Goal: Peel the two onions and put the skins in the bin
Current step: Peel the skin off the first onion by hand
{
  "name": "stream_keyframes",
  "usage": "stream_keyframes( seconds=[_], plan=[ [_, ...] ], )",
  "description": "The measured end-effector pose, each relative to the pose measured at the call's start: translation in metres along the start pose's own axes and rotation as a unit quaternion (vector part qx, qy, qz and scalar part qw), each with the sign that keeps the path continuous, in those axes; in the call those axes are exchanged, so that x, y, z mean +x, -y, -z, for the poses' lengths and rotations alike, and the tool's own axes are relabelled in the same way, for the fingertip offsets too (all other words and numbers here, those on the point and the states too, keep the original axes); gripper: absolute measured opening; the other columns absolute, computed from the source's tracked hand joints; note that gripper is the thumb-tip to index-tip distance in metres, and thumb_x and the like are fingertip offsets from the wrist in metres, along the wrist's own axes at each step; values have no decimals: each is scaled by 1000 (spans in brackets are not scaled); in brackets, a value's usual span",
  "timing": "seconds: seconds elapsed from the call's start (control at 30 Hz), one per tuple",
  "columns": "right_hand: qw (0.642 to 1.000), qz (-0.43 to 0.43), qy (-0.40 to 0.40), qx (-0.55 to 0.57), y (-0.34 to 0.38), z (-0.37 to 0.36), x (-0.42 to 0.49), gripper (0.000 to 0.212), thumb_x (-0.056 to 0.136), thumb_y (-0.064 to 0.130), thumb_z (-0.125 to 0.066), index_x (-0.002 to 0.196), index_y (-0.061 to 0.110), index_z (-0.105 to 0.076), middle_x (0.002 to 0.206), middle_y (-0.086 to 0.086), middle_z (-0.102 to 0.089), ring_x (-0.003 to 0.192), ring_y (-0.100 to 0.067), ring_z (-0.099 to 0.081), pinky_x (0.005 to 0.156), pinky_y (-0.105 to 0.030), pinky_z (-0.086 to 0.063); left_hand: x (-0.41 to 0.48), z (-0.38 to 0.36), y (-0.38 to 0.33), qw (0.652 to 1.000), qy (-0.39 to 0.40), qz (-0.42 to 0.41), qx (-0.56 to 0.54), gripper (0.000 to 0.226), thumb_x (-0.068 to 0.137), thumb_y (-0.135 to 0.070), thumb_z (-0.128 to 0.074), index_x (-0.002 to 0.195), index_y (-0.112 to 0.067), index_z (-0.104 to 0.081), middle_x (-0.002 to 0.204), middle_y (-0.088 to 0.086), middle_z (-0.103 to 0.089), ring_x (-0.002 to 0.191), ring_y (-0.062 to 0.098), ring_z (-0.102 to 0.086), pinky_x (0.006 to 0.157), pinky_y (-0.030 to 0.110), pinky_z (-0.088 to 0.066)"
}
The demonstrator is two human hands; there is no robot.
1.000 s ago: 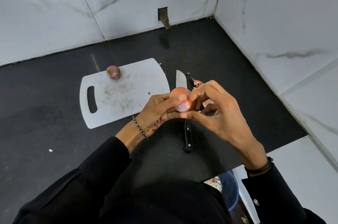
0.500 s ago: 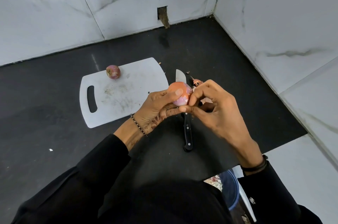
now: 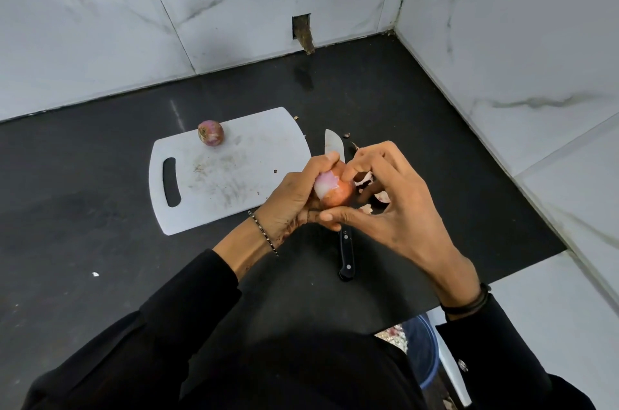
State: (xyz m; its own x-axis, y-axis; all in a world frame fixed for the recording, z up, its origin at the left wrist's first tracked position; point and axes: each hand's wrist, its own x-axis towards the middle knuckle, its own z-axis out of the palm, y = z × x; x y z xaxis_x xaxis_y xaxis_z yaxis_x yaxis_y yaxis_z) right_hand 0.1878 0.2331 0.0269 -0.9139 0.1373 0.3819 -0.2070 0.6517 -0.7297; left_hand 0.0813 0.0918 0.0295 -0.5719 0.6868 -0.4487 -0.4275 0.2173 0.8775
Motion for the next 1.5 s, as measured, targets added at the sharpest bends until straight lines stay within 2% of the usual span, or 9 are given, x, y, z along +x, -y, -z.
stream_keyframes(
  seconds=[0.2,0.4,0.6,0.7,0.83,1.03,1.23,1.37,1.5],
  plan=[
    [1000,11,9,-14,-3,0,0,53,74,46,-87,111,12,-68,120,0,-52,106,-24,-59,70,-33,-60,0,-2,-4,998,-24,49,26,59,92,-58,-48,103,-3,-65,70,18,-67,49,20,-63,57,35,-60],
    [999,27,21,4,-5,1,1,52,75,44,-88,110,11,-68,118,-2,-54,109,-26,-60,72,-37,-61,-5,-3,-5,995,-43,82,27,55,88,-59,-51,97,-6,-64,67,17,-66,46,19,-60,50,30,-58],
    [999,25,34,-7,-4,-2,4,42,74,39,-92,80,15,-58,101,1,-53,95,-21,-56,82,-42,-52,-3,0,-3,993,-30,99,50,58,89,-53,-54,98,3,-64,62,15,-64,45,19,-59,47,29,-58],
    [1000,6,3,2,-3,-5,3,47,73,36,-93,70,14,-52,95,3,-52,89,-18,-55,73,-37,-53,2,3,-8,994,-18,100,43,60,89,-57,-53,95,2,-63,69,19,-65,45,18,-59,47,28,-58],
    [999,-36,-11,37,-3,-5,5,55,67,42,-94,89,15,-52,98,1,-54,88,-23,-61,62,-39,-57,6,6,-10,995,-9,91,40,57,89,-57,-55,102,-2,-63,78,20,-69,49,21,-62,51,30,-60],
    [1000,-8,-7,18,-8,-5,4,56,71,47,-88,106,15,-59,112,2,-53,102,-20,-59,69,-32,-57,9,6,-10,996,-11,71,52,81,48,-71,-59,107,-15,-63,86,20,-70,57,25,-67,48,29,-57],
    [999,-31,-8,25,-11,0,1,50,71,45,-89,103,18,-62,116,3,-53,109,-20,-58,68,-32,-59,14,-2,-9,994,-12,83,70,54,88,-58,-54,102,-7,-63,76,17,-69,50,21,-64,50,30,-59],
    [998,-48,-11,41,-10,7,0,46,71,40,-91,98,15,-63,114,0,-53,105,-20,-60,61,-30,-59,18,-10,-10,994,-16,82,75,50,90,-55,-52,99,-7,-63,71,14,-69,50,20,-65,46,27,-56],
    [999,-39,-15,15,-13,8,-1,41,74,41,-88,80,11,-60,105,-3,-54,101,-19,-59,69,-31,-56,21,-14,-9,993,-23,100,60,62,90,-58,-52,102,2,-63,60,11,-66,46,18,-62,45,27,-56]
  ],
)
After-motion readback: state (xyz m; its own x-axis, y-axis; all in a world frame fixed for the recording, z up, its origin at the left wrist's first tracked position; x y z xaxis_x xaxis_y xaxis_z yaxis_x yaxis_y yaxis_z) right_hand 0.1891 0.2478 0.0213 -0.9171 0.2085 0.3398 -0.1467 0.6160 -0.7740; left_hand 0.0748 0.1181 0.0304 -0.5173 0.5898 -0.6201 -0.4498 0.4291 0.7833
